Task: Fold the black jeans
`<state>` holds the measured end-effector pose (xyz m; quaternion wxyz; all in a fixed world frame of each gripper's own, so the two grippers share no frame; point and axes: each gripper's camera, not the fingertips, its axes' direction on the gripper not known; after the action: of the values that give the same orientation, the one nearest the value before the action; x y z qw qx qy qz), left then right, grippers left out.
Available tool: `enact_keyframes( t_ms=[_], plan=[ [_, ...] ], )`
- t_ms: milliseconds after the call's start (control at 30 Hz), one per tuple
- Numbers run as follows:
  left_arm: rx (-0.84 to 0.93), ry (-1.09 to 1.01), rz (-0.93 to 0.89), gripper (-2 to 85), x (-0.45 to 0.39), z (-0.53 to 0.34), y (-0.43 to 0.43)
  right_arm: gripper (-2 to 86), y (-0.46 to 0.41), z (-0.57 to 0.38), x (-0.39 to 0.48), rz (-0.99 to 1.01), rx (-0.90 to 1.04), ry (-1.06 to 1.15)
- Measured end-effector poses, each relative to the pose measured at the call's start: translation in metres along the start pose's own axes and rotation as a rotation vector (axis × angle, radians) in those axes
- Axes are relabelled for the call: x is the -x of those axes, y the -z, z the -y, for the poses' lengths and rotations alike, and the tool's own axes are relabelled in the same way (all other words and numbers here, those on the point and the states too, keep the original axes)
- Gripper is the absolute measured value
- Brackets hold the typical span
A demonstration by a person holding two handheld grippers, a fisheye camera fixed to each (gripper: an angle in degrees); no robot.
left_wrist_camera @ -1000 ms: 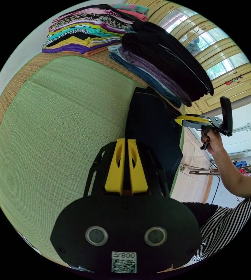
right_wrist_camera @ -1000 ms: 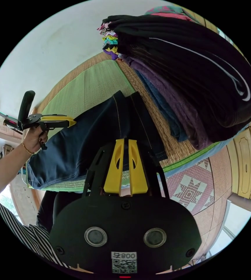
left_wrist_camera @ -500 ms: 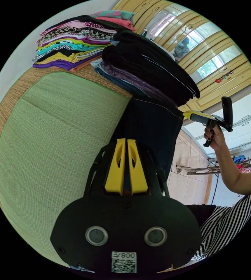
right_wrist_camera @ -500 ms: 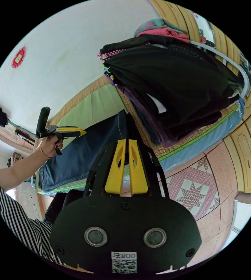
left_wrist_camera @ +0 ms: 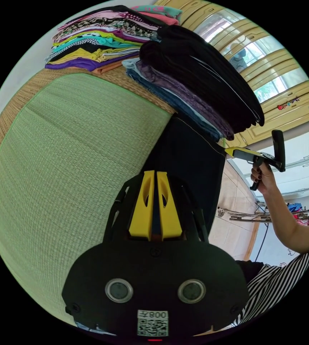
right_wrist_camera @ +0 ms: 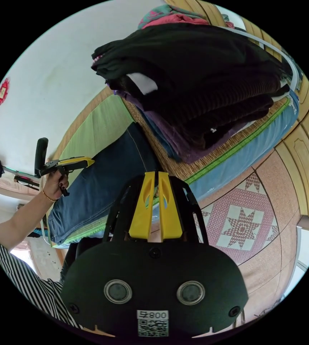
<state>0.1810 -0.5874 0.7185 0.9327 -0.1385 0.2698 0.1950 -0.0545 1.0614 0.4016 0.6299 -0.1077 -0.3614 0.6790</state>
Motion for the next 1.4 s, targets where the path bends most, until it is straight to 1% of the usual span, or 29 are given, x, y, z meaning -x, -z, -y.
enact_keyframes(
  t_ms=[167, 267, 433, 500, 600, 667, 733, 767, 900, 967, 1033, 1100, 1133, 1200, 1233, 1267, 1300, 1333, 1400],
  plan=[
    [-0.005, 0.015, 0.009, 1.2, 0.008, -0.023, 0.02, 0.8, -0.019, -0.011, -0.001, 0.049, -0.026, -0.057],
    [-0.029, 0.028, -0.006, 1.3, 0.013, -0.039, 0.038, 0.3, -0.025, -0.021, 0.012, -0.005, -0.056, -0.068],
    [-0.127, 0.036, 0.002, 0.8, 0.019, -0.073, 0.083, 0.1, -0.042, -0.035, 0.078, -0.04, -0.086, 0.058],
    [-0.155, 0.051, 0.003, 0.5, 0.022, -0.091, 0.101, 0.0, -0.069, -0.033, 0.125, -0.086, -0.063, 0.166],
    [-0.196, 0.099, -0.055, 0.3, 0.029, -0.131, 0.129, 0.0, -0.114, -0.025, 0.172, -0.15, -0.036, 0.249],
    [-0.212, 0.143, -0.091, 0.3, 0.034, -0.176, 0.149, 0.0, -0.151, -0.022, 0.19, -0.23, 0.008, 0.274],
    [-0.203, 0.184, -0.11, 0.4, 0.038, -0.216, 0.163, 0.0, -0.195, -0.023, 0.198, -0.265, 0.109, 0.275],
    [-0.201, 0.21, -0.113, 0.5, 0.04, -0.244, 0.174, 0.0, -0.205, -0.031, 0.204, -0.256, 0.072, 0.278],
    [-0.198, 0.329, -0.084, 1.3, 0.053, -0.332, 0.215, 0.1, -0.229, -0.049, 0.22, -0.197, 0.084, 0.238],
    [-0.217, 0.439, -0.036, 2.3, 0.067, -0.39, 0.251, 0.1, -0.239, -0.061, 0.238, -0.185, 0.089, 0.254],
    [-0.248, 0.53, 0.004, 3.1, 0.079, -0.43, 0.279, 0.2, -0.249, -0.075, 0.265, -0.118, 0.079, 0.283],
    [-0.273, 0.612, 0.043, 3.9, 0.093, -0.466, 0.304, 0.4, -0.272, -0.098, 0.322, 0.032, 0.085, 0.358],
    [-0.294, 0.66, 0.069, 4.3, 0.101, -0.488, 0.319, 0.5, -0.28, -0.105, 0.34, 0.076, 0.096, 0.386],
    [-0.322, 0.701, 0.101, 4.9, 0.112, -0.514, 0.341, 1.1, -0.324, -0.137, 0.427, 0.233, 0.185, 0.536],
    [-0.333, 0.725, 0.116, 5.4, 0.118, -0.529, 0.353, 1.3, -0.336, -0.146, 0.45, 0.268, 0.21, 0.574],
    [-0.347, 0.733, 0.12, 5.8, 0.124, -0.541, 0.365, 1.9, -0.36, -0.166, 0.499, 0.34, 0.261, 0.66],
    [-0.353, 0.736, 0.12, 6.0, 0.126, -0.546, 0.37, 2.7, -0.384, -0.186, 0.548, 0.386, 0.309, 0.741],
    [-0.365, 0.742, 0.124, 6.5, 0.131, -0.557, 0.38, 3.1, -0.395, -0.197, 0.572, 0.404, 0.331, 0.779],
    [-0.378, 0.733, 0.128, 6.8, 0.137, -0.57, 0.394, 5.0, -0.441, -0.237, 0.662, 0.444, 0.412, 0.91]
  ],
)
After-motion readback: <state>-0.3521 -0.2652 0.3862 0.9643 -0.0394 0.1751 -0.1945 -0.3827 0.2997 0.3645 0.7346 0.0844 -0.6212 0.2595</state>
